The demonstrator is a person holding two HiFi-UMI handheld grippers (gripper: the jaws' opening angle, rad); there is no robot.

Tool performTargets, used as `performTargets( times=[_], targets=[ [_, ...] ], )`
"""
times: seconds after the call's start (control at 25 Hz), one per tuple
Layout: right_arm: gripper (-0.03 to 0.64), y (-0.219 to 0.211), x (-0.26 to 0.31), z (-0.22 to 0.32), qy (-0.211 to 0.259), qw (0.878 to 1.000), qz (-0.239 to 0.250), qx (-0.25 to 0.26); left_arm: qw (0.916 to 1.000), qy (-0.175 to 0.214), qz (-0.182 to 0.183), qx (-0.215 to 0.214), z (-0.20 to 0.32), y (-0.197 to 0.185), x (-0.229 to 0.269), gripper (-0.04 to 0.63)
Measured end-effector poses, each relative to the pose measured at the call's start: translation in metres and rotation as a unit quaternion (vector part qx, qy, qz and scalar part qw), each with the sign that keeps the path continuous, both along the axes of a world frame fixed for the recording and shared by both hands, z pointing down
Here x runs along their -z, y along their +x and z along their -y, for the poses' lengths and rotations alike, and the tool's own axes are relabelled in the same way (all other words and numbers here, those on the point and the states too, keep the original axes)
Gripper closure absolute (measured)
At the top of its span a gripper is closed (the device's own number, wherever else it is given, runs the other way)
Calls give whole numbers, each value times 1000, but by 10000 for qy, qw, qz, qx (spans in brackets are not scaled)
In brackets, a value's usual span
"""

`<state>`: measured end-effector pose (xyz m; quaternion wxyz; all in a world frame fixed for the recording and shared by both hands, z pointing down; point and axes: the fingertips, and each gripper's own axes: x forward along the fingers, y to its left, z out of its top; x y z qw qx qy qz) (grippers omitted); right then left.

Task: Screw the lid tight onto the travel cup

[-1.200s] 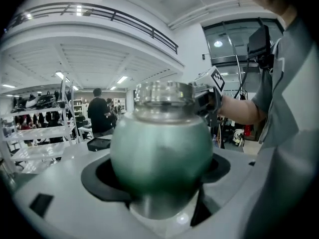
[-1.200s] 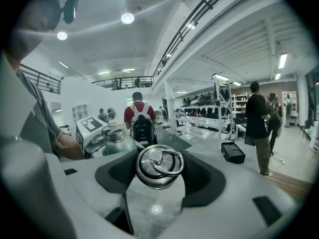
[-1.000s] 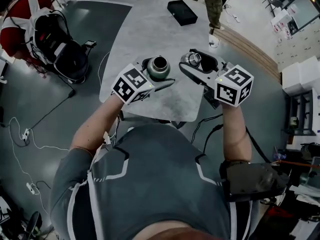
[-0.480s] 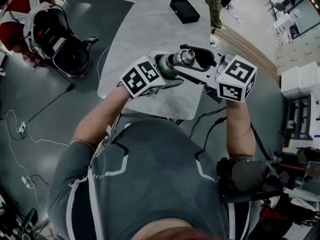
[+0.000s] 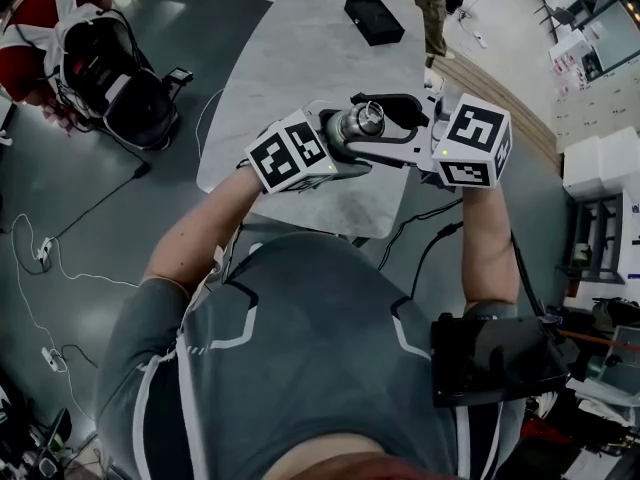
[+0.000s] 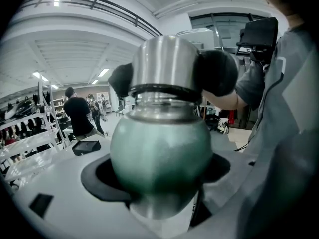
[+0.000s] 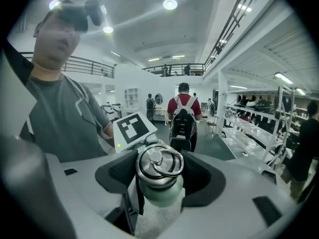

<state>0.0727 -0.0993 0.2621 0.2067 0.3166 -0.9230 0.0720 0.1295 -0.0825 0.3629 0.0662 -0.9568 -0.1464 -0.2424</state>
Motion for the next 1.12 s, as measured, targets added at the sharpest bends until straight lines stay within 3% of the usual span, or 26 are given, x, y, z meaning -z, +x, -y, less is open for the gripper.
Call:
performTargets(
  times=[0.48, 0.68, 0.92, 1.0, 1.12],
  targets=[
    [331, 1, -24, 11, -314, 9954, 184, -890, 9955, 641, 336, 606, 22, -8, -24, 190],
    [331, -7, -17, 0, -144, 9996, 196, -123, 9984, 527, 186, 30, 6, -10, -16, 191],
    [331, -17, -16, -21, -73, 9959, -362, 822, 9958, 707, 292, -510, -10, -18, -15, 190],
    [331, -15, -14, -17, -97, 9965, -292, 774, 9962, 713, 266, -414, -7, -15, -13, 190],
    [331, -5, -13, 3, -200, 9997, -35, 134, 9964, 780, 260, 226, 16, -8, -13, 191]
  ],
)
